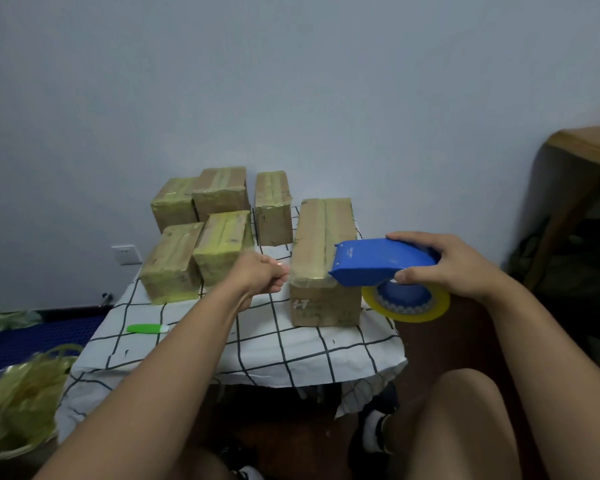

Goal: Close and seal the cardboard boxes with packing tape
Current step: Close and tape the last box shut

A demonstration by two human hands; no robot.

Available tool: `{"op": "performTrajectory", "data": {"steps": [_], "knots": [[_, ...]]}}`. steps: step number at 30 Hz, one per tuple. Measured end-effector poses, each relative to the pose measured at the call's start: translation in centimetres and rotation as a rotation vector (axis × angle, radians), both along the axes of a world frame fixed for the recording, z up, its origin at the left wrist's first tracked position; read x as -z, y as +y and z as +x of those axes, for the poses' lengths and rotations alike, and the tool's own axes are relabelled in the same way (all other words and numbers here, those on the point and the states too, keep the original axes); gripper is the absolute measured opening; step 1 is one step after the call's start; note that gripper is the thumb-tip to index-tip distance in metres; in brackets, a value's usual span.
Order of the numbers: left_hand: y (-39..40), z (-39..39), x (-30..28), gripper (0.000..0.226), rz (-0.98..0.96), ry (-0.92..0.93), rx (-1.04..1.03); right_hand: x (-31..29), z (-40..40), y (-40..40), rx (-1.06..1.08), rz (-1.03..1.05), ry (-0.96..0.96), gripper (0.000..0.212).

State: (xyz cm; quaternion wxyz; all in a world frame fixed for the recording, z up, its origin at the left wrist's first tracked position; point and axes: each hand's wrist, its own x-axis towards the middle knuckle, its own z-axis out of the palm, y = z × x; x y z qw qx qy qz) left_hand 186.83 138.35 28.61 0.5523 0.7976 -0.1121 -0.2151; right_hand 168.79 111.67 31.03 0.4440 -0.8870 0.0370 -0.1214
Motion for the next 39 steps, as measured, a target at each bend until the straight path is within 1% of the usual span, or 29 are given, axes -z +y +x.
{"op": "performTrajectory", "data": {"steps": [4, 9, 15, 19, 22, 26, 31, 32, 33, 34, 35, 36, 38, 39], "knots": [[-0.4, 0.2, 0.4, 0.010, -0.015, 0.009, -0.012, -0.5, 0.3, -0.8, -0.003, -0.035, 0.036, 0.057], [-1.0, 0.0, 1.0, 0.016, -0.007, -0.048, -0.043, -0.4, 0.8, -1.2, 0.000, -0.055, 0.053, 0.059], [-1.6, -0.1, 1.1, 0.013, 0.043, -0.107, -0.045, -0.6, 1.0, -1.1, 0.004, -0.104, 0.095, 0.060], [-2.2, 0.3, 1.1, 0.014, 0.170, -0.188, -0.031, -0.7, 1.3, -1.0, 0.010, -0.124, 0.109, 0.060], [-2.3, 0.5, 1.4, 0.016, 0.284, -0.315, 0.009, -0.6, 1.4, -0.8, 0.007, -0.116, 0.105, 0.060], [-2.3, 0.3, 1.4, 0.011, 0.406, -0.456, 0.060, -0.6, 1.4, -0.9, 0.011, -0.118, 0.105, 0.059], [-2.6, 0.2, 1.2, 0.019, 0.599, -0.536, 0.103, 0.0, 1.4, -1.5, 0.013, -0.112, 0.112, 0.054], [-2.5, 0.3, 1.2, 0.018, 0.647, -0.539, 0.109, 0.0, 1.4, -1.6, 0.015, -0.114, 0.114, 0.054], [-2.3, 0.5, 1.4, 0.026, 0.679, -0.522, 0.106, 0.1, 1.2, -1.7, 0.018, -0.117, 0.116, 0.053], [-2.0, 0.6, 1.6, 0.040, 0.676, -0.474, 0.094, 0.2, 1.1, -1.8, 0.021, -0.118, 0.119, 0.053], [-1.7, 0.7, 1.7, 0.050, 0.635, -0.395, 0.081, 0.3, 1.0, -1.8, 0.023, -0.112, 0.115, 0.052], [-1.4, 0.9, 1.8, 0.054, 0.578, -0.322, 0.070, 0.4, 0.9, -1.9, 0.025, -0.102, 0.105, 0.052], [-1.0, 0.7, 2.0, 0.050, 0.464, -0.233, 0.051, 0.8, 0.8, -1.9, 0.022, -0.084, 0.096, 0.051], [-1.0, 0.6, 2.2, 0.044, 0.412, -0.254, 0.041, 0.8, 0.9, -1.8, 0.020, -0.078, 0.094, 0.051]]}}
